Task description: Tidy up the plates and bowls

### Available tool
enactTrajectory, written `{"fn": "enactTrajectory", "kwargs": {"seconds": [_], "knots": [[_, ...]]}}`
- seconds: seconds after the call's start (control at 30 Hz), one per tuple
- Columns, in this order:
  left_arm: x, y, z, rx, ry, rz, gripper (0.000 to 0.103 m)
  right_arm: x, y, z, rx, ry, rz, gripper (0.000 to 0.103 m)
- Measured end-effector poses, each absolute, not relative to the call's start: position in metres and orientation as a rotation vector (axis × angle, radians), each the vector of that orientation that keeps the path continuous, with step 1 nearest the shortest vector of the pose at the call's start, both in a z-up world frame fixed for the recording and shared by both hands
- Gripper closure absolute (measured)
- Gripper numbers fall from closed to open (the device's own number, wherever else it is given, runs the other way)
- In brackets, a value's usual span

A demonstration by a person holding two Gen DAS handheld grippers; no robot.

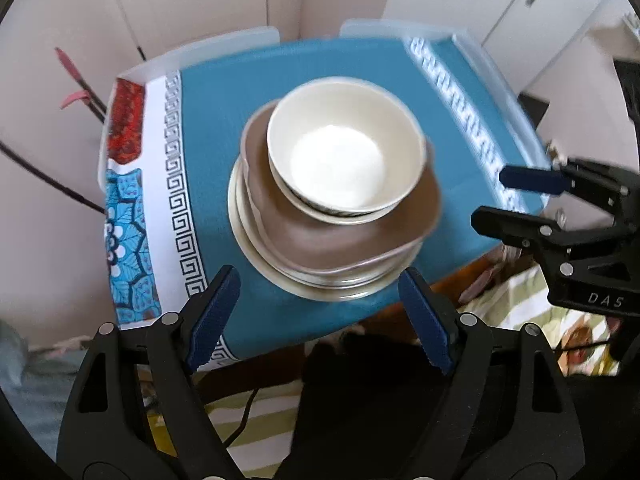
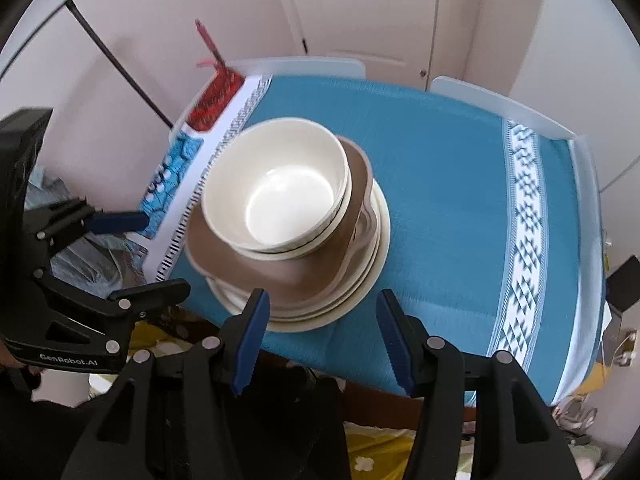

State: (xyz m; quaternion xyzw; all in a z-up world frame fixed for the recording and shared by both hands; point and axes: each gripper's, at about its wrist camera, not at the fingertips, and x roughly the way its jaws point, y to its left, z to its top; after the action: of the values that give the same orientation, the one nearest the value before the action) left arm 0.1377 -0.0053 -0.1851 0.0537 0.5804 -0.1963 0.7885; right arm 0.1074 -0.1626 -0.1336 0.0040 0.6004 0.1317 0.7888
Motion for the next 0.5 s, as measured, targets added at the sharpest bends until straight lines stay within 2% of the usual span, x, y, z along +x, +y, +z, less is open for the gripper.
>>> {"fn": "enactTrajectory", "kwargs": {"seconds": [0.03, 0.17, 0.3, 0.33, 0.37, 0.4, 0.43, 0.5], "knots": [[0.132, -0.005, -0.177, 0.104, 1.219, -0.414, 0.023, 0.100, -0.165, -0.123, 0.018, 1.255, 0.272, 0.051], [0.116, -0.001, -0.131, 0.085, 1.059, -0.380, 0.023, 0.079, -0.172, -0.076, 0.040, 1.089, 0.218, 0.020], [0.098, 0.007, -0.073, 0.044, 0.839, -0.325, 0.022, 0.057, -0.181, -0.019, 0.037, 0.887, 0.123, 0.019], [0.091, 0.009, -0.058, 0.035, 0.777, -0.309, 0.018, 0.052, -0.181, -0.010, 0.038, 0.852, 0.111, 0.019], [0.083, 0.011, -0.043, 0.027, 0.710, -0.289, 0.008, 0.045, -0.182, 0.004, 0.036, 0.801, 0.095, 0.014], [0.077, 0.014, -0.031, 0.020, 0.656, -0.272, 0.003, 0.039, -0.182, 0.018, 0.027, 0.753, 0.078, 0.008], [0.068, 0.016, -0.019, 0.011, 0.591, -0.254, 0.000, 0.034, -0.182, 0.027, 0.020, 0.714, 0.068, 0.000], [0.049, 0.019, 0.003, -0.001, 0.461, -0.237, 0.000, 0.022, -0.181, 0.047, 0.008, 0.624, 0.038, 0.000]]}}
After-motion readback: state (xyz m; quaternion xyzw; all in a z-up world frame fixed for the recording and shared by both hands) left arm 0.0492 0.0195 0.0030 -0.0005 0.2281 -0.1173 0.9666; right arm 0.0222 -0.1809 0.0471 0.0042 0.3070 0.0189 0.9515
